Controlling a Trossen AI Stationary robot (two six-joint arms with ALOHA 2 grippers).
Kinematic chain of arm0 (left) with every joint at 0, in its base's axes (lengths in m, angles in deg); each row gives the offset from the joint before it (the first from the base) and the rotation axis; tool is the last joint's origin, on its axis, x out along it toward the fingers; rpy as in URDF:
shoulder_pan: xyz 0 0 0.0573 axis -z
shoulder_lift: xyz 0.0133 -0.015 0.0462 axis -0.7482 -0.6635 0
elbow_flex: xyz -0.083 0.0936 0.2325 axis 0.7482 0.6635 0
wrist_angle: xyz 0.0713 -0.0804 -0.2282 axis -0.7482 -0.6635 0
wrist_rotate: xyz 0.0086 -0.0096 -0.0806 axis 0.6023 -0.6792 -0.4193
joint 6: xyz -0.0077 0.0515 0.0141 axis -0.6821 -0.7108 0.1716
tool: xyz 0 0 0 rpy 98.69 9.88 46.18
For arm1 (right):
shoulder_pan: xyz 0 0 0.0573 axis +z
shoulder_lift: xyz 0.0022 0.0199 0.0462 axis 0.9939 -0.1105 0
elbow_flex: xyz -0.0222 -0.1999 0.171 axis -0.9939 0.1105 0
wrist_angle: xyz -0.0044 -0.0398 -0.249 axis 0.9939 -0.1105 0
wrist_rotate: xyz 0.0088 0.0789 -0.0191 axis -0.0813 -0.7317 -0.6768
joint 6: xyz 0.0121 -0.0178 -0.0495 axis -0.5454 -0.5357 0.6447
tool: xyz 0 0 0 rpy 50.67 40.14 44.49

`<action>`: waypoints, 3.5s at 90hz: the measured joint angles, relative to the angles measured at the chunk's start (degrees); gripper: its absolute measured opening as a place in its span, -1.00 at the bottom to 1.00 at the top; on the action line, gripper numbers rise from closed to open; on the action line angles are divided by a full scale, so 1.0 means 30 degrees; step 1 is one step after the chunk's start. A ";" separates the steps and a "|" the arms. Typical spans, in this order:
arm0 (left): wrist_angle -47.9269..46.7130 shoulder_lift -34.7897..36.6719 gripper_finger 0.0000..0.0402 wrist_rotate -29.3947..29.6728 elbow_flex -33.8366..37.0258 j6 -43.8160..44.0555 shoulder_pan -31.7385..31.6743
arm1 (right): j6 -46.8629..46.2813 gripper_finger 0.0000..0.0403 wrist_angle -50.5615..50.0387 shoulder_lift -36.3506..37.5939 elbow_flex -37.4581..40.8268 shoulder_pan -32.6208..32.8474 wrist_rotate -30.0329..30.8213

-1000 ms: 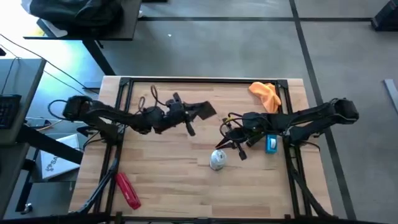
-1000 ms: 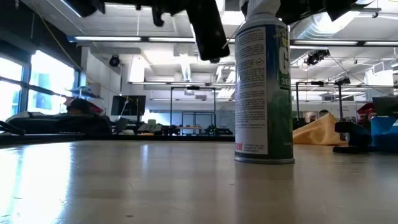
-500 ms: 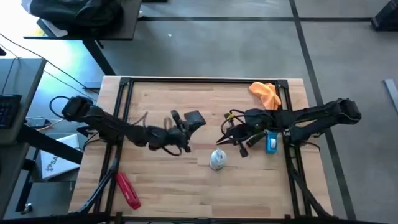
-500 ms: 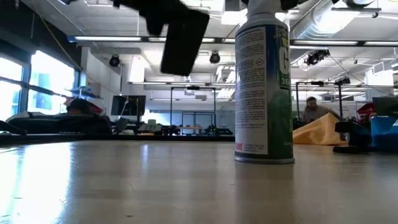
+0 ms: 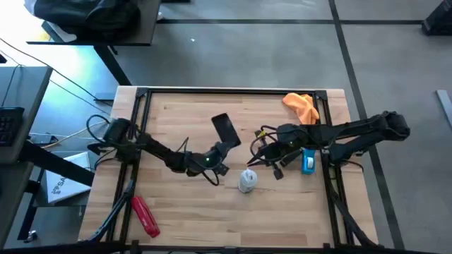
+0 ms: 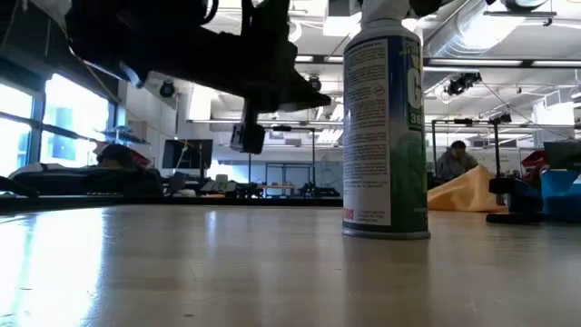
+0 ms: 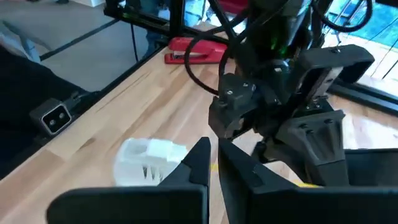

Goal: Apply microfiber cloth
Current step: Spray the cellphone using the spray bottle

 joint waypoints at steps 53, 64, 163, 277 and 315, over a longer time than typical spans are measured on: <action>-0.0550 0.0000 -0.92 -0.3454 -0.0959 -0.5838 -0.0713 | 0.0180 -1.00 0.0190 -0.0636 -0.0029 -0.0058 -0.0216; -0.0541 0.0000 -0.92 -0.3158 -0.0959 -0.6424 -0.0626 | 0.0647 -1.00 0.0570 -0.0636 -0.0029 -0.0102 -0.0223; 0.0592 0.0000 -0.92 -0.1965 0.0098 -0.5219 0.0240 | 0.0751 -1.00 0.1219 -0.2734 -0.0124 -0.2045 -0.5387; -0.2138 0.0080 -0.92 -0.2543 0.0134 -0.3275 -0.1436 | -0.0219 -1.00 0.1075 -0.2588 -0.0051 -0.2055 -0.5268; -0.0232 0.0102 -0.92 -0.0053 0.0141 -0.3096 0.1215 | -0.0226 -1.00 0.1101 -0.2594 -0.0036 -0.2084 -0.5263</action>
